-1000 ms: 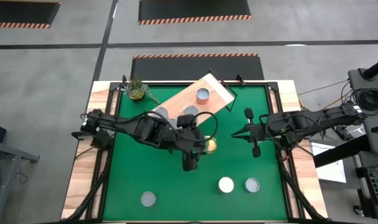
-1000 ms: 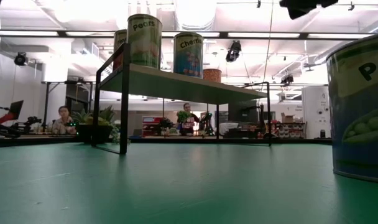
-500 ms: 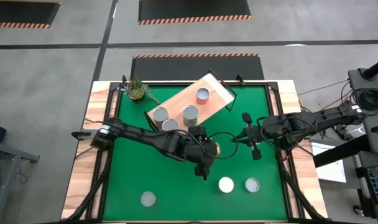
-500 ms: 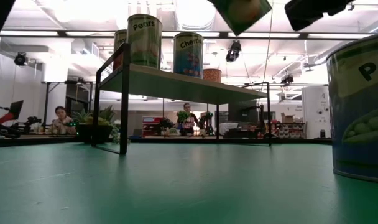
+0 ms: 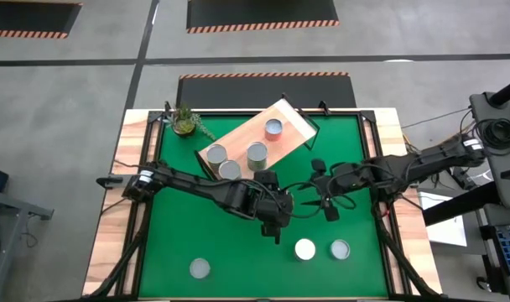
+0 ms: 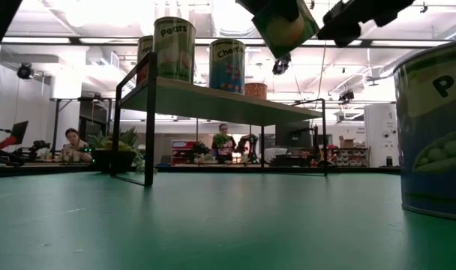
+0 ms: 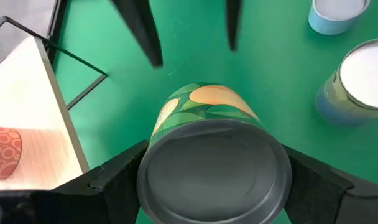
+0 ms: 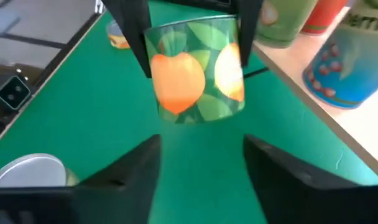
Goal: Pick and place cans onto a shelf
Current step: Put the dark green can on the shelf
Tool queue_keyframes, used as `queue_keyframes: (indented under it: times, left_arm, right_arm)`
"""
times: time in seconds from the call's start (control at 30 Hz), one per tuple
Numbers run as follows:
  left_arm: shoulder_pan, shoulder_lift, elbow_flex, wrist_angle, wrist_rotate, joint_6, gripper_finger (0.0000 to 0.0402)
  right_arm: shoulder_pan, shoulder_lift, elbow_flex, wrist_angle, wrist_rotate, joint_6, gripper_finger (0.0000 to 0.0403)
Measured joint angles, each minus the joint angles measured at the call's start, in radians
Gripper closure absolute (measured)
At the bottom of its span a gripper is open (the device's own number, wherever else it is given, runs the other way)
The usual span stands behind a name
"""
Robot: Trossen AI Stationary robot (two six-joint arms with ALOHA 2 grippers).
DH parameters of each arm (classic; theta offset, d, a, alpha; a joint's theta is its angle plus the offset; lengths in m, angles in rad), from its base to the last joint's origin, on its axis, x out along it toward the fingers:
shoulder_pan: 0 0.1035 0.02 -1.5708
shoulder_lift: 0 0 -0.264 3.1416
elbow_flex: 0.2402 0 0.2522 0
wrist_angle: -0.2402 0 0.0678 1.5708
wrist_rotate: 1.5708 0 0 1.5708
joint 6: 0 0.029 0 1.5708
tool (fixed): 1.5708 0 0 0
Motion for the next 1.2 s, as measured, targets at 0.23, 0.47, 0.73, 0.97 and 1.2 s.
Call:
queue_keyframes:
  times: [0.23, 0.47, 0.73, 0.97, 1.2]
  left_arm:
    - [0.001, 0.0, 0.0, 0.0, 0.0, 0.0, 0.0117]
    - [0.001, 0.0, 0.009, 0.006, 0.0, 0.009, 0.0117]
    - [0.0, 0.0, 0.01, 0.004, 0.0, 0.028, 0.0116]
    - [0.0, 0.0, 0.01, 0.004, 0.002, 0.061, 0.0107]
    - [0.001, -0.004, 0.01, 0.01, 0.003, 0.088, 0.0102]
  right_arm:
    - [0.0, 0.096, 0.078, -0.006, 0.026, -0.02, 0.0067]
    - [0.0, 0.19, 0.146, -0.006, 0.028, -0.088, 0.0037]
    - [0.0, 0.237, 0.182, -0.006, 0.022, -0.146, 0.0089]
    - [0.0, 0.237, 0.181, -0.004, 0.026, -0.141, 0.0158]
    - [0.0, 0.235, 0.18, 0.001, 0.026, -0.115, 0.0146]
